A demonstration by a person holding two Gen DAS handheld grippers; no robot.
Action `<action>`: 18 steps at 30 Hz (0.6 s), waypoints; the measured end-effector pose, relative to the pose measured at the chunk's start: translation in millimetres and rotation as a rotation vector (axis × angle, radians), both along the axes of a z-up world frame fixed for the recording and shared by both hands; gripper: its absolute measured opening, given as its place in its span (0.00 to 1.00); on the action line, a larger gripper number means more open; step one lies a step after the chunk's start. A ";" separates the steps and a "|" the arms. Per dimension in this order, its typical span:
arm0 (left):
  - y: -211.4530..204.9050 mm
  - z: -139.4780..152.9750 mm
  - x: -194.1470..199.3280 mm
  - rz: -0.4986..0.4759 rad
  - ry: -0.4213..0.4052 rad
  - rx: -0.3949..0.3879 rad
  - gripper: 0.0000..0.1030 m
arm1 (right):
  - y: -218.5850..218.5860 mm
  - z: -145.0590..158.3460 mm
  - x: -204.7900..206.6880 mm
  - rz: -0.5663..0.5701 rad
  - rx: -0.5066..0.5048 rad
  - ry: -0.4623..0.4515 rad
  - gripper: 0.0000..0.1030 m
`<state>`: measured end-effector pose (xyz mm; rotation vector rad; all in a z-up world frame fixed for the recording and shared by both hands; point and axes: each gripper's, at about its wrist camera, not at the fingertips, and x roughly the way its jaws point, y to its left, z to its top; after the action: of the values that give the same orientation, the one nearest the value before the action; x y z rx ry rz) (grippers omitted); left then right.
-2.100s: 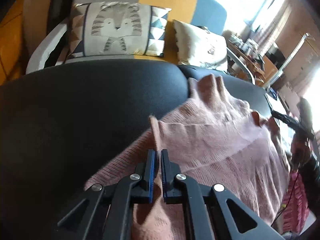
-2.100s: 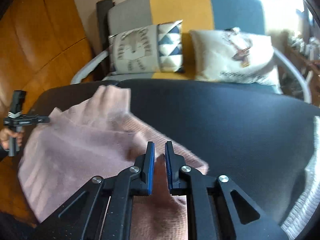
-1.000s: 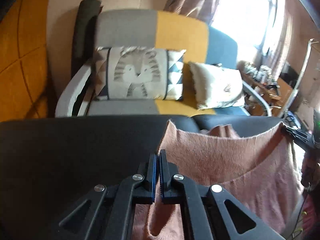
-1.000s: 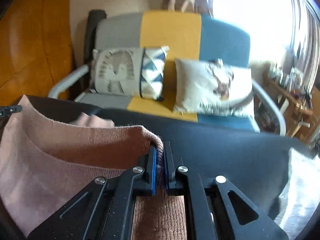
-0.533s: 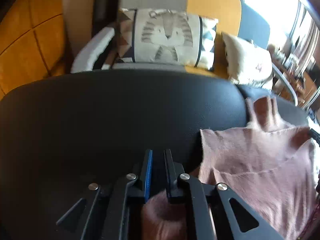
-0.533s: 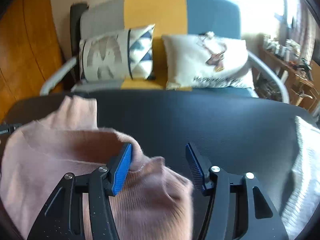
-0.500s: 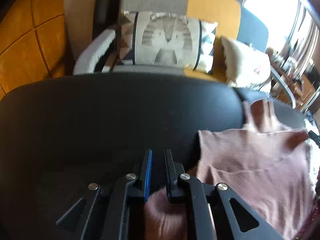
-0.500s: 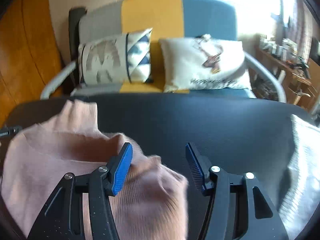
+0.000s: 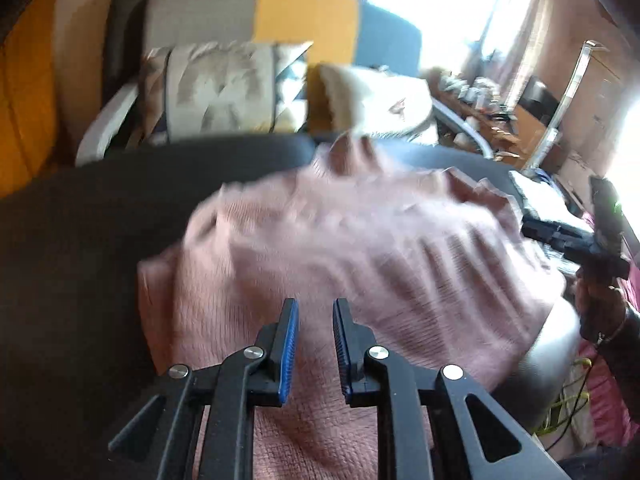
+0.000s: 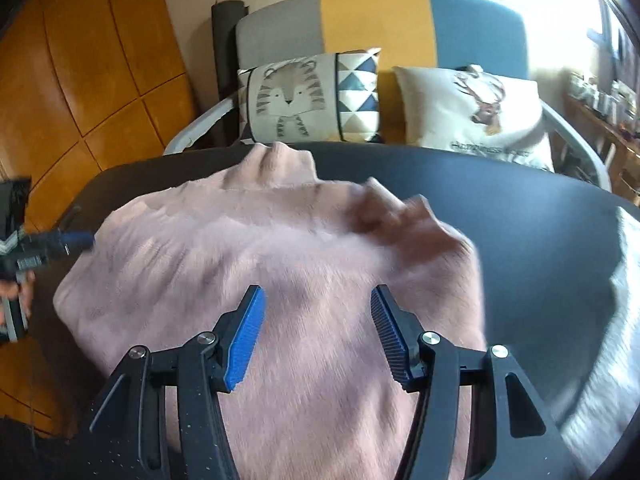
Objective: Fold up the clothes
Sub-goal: 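Open both grippers and release the folded pink sweater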
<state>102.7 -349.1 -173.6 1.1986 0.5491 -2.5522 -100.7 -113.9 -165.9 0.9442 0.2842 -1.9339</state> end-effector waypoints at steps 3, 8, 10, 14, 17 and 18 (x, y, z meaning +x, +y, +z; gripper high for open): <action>-14.1 -18.7 3.6 0.091 -0.023 0.050 0.16 | -26.6 0.1 -17.7 0.029 -0.014 -0.036 0.57; -32.6 -28.0 12.0 0.148 -0.020 0.068 0.16 | -73.9 -33.4 -52.2 0.095 0.087 -0.174 0.57; -34.9 -28.7 12.3 0.136 -0.021 0.060 0.16 | -77.7 -43.5 -64.9 0.058 0.126 -0.180 0.57; -35.6 -33.8 6.9 0.117 -0.018 0.042 0.17 | -58.1 -33.6 -105.3 -0.151 0.147 -0.102 0.57; -38.9 -34.4 4.8 0.115 -0.010 0.041 0.17 | -41.4 -26.3 -129.4 -0.277 0.179 -0.054 0.57; -39.5 -33.5 5.6 0.114 -0.009 0.041 0.16 | -35.8 -23.3 -133.1 -0.307 0.191 -0.028 0.57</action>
<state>108.3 -388.5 -207.1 1.1571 0.6521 -2.4504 -233.9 -149.7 -189.2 1.1956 0.3276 -2.1989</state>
